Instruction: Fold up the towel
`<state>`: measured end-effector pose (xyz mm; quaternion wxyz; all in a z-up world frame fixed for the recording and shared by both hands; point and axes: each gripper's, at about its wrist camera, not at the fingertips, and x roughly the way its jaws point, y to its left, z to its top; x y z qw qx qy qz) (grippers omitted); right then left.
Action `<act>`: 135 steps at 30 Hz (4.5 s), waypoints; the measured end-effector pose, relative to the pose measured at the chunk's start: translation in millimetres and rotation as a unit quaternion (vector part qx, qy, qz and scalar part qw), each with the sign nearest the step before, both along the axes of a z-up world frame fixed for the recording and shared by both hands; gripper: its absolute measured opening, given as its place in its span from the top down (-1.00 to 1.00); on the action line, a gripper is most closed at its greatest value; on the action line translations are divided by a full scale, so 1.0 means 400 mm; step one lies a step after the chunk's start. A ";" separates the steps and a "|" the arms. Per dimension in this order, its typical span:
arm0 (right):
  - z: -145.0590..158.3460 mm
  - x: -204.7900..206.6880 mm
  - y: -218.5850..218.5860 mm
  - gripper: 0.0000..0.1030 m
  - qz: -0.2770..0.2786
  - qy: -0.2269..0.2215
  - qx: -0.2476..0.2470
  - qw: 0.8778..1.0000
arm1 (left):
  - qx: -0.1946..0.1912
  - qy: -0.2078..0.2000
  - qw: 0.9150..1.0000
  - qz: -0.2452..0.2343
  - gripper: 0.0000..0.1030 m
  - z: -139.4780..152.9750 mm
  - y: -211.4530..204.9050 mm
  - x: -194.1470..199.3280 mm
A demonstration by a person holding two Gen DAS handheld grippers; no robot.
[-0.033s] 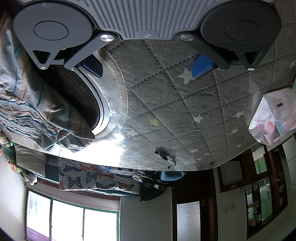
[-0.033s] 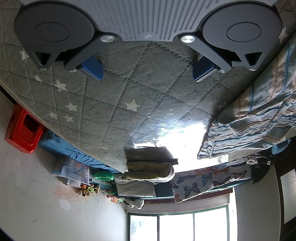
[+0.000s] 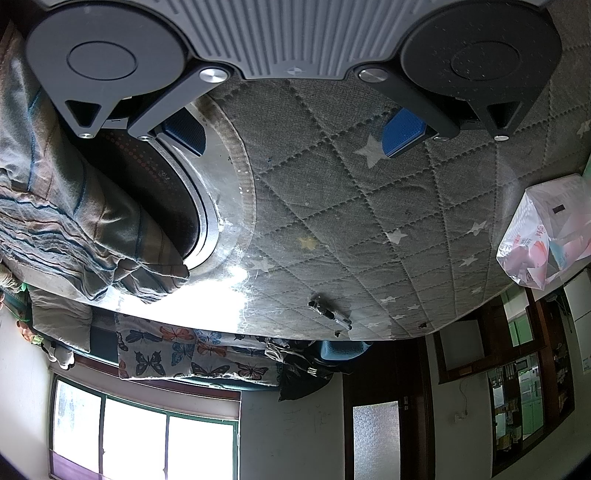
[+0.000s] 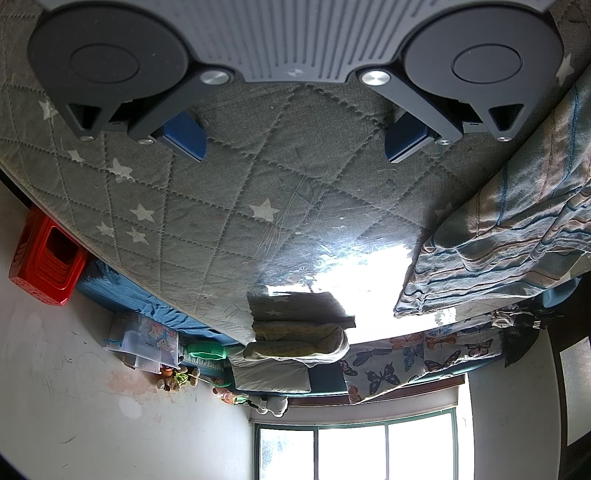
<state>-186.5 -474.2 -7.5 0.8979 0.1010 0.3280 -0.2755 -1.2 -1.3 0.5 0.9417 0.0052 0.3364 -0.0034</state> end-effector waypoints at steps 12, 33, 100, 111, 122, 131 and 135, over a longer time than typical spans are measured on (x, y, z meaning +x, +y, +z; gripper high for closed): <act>0.005 0.003 0.010 -1.00 -0.004 -0.002 0.000 1.000 | -0.002 0.019 1.000 -0.021 -1.00 0.011 -0.028 -0.026; 0.069 -0.072 0.188 -1.00 0.082 -0.040 0.001 0.996 | -0.064 0.058 0.993 -0.075 -1.00 0.055 -0.087 -0.113; 0.067 -0.120 0.426 -1.00 0.212 -0.027 0.011 0.977 | -0.014 0.055 0.982 -0.180 -1.00 0.069 -0.193 -0.279; 0.066 -0.109 0.426 -1.00 0.217 -0.027 0.014 0.976 | -0.011 0.059 0.982 -0.180 -1.00 0.066 -0.201 -0.267; 0.072 -0.085 0.428 -1.00 0.224 -0.028 0.016 0.974 | -0.011 0.061 0.981 -0.183 -1.00 0.068 -0.213 -0.248; 0.081 -0.052 0.419 -0.93 0.229 -0.028 0.024 0.973 | -0.010 0.053 0.981 -0.186 -1.00 0.084 -0.225 -0.221; 0.084 -0.031 0.414 -0.87 0.234 -0.027 0.030 0.971 | -0.009 0.047 0.982 -0.185 -1.00 0.094 -0.229 -0.201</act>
